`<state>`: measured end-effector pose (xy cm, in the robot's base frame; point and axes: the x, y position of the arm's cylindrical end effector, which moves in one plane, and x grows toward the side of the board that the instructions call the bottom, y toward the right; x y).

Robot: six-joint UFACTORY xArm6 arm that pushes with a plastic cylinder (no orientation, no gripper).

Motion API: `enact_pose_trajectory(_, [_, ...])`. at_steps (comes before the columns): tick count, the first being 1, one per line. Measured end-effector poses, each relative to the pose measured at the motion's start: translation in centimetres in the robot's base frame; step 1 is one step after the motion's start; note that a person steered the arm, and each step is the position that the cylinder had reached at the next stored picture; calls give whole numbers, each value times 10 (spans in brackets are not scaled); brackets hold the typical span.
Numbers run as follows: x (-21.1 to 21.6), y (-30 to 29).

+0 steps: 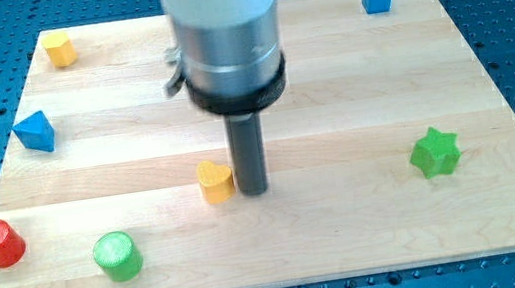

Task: Move the heart slightly to the left

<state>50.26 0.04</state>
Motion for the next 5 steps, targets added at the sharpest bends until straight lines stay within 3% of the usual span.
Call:
enact_pose_trajectory(1, [-21,-26])
enact_pose_trajectory(3, [5,25])
enact_pose_trajectory(4, [47,27])
enact_pose_trajectory(5, [49,-11])
